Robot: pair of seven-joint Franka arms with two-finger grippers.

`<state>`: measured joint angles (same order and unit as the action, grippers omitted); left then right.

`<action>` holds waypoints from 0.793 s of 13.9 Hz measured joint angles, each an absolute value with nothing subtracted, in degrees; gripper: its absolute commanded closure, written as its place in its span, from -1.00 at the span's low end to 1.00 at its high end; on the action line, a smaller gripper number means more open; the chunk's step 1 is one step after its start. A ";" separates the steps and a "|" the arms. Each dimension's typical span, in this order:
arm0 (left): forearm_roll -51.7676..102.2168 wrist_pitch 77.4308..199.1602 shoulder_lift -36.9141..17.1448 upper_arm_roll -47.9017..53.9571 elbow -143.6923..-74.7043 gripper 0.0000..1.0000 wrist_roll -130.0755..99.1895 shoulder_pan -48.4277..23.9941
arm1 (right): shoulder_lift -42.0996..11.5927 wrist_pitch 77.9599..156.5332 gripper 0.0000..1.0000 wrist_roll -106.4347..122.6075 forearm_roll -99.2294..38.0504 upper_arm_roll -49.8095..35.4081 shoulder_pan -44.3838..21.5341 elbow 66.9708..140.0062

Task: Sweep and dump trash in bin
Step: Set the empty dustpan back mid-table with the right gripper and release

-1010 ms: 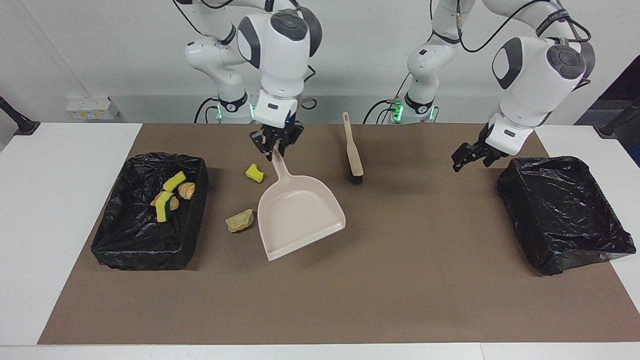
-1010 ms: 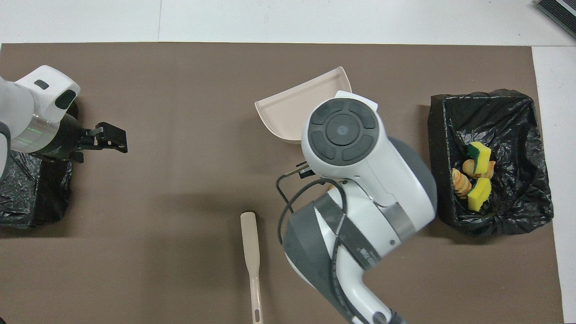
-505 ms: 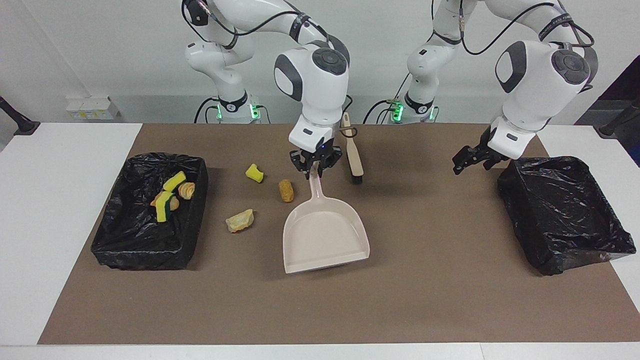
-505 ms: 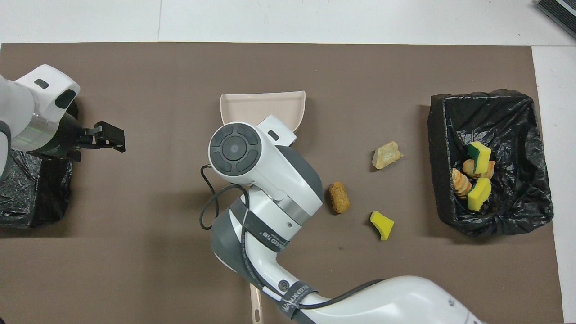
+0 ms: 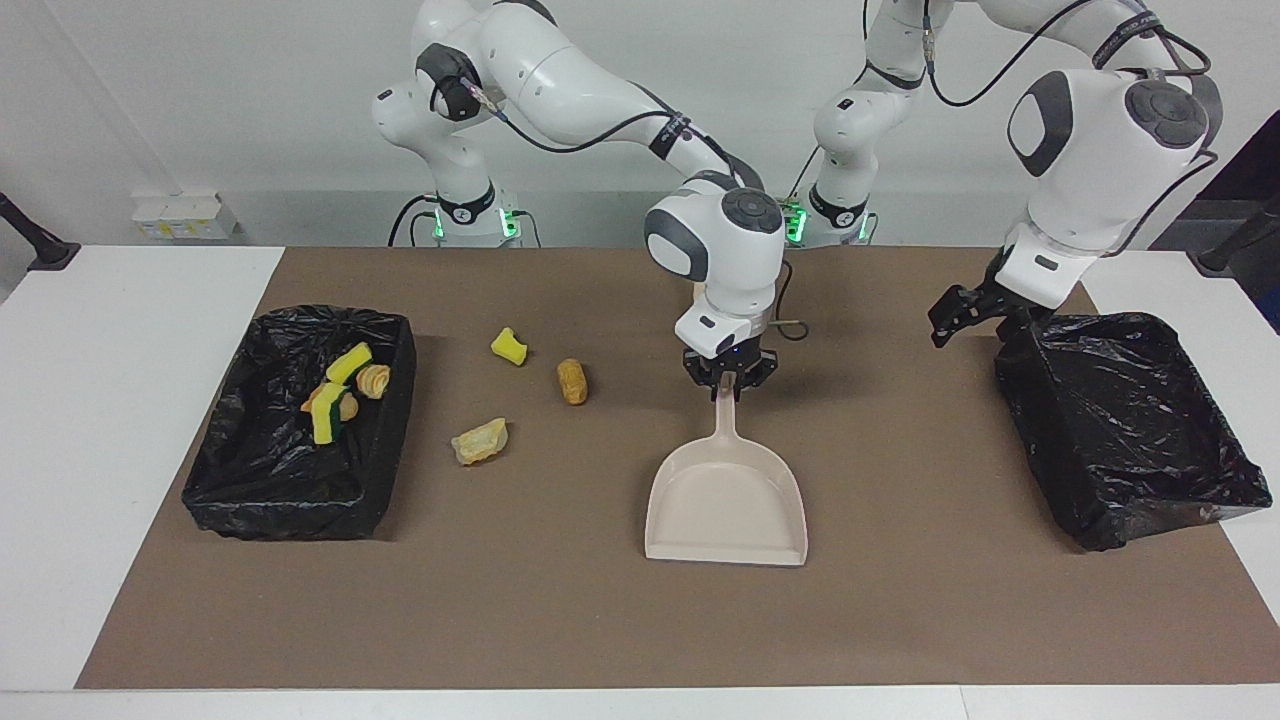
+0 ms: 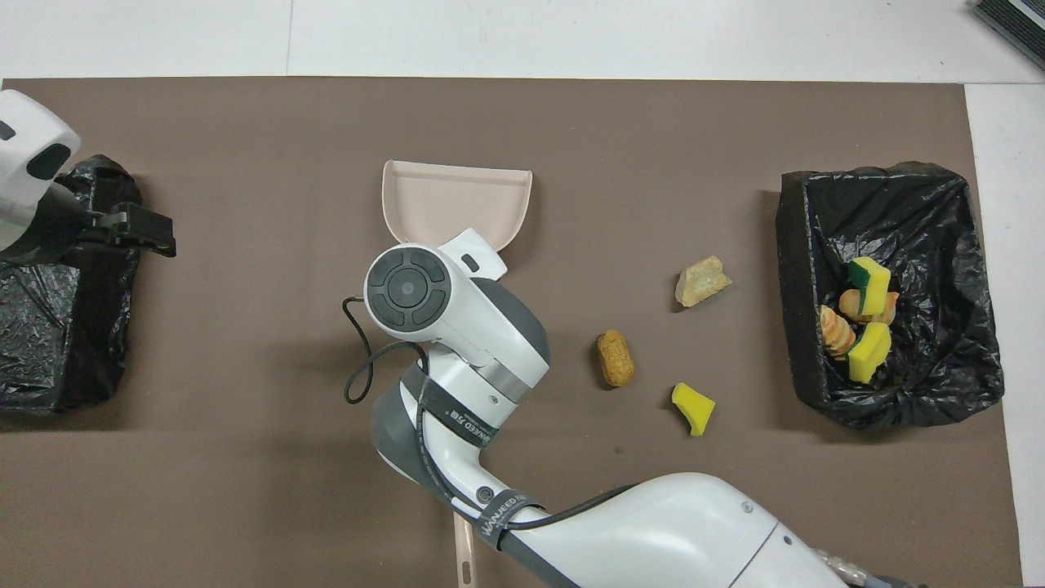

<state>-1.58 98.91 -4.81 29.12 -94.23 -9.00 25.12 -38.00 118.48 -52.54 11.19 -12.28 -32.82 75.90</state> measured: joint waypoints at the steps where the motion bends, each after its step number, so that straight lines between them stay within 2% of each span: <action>1: -1.58 98.67 -4.39 26.16 -93.86 -1.00 -8.98 22.35 | -38.00 118.48 0.22 -52.54 11.19 -12.28 -32.81 75.89; 3: -1.58 98.02 -2.89 20.71 -93.54 -1.00 -8.98 16.81 | -37.99 118.48 -0.02 -52.54 11.19 -12.29 -32.82 75.84; 5: -1.58 96.64 -1.04 14.81 -93.49 -1.00 -8.98 10.97 | -37.48 118.48 -0.54 -52.54 11.19 -12.26 -32.60 75.47; 6: -1.58 95.97 -0.24 12.35 -93.49 -1.00 -8.98 8.58 | -36.53 118.47 -0.89 -52.54 11.19 -12.17 -32.19 75.42; 7: -1.57 95.33 0.39 10.19 -93.49 -1.00 -8.98 6.48 | -35.19 118.31 -1.00 -52.54 11.18 -12.14 -31.36 75.53; 11: -1.22 94.06 1.51 4.13 -93.49 -1.00 -8.98 -0.18 | -25.12 113.42 -1.00 -52.52 11.16 -12.00 -24.72 79.45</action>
<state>-1.22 94.06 1.51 4.13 -93.49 -8.98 -0.18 -25.12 113.42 -52.52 11.16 -12.00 -24.72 79.45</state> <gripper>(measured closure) 0.000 0.022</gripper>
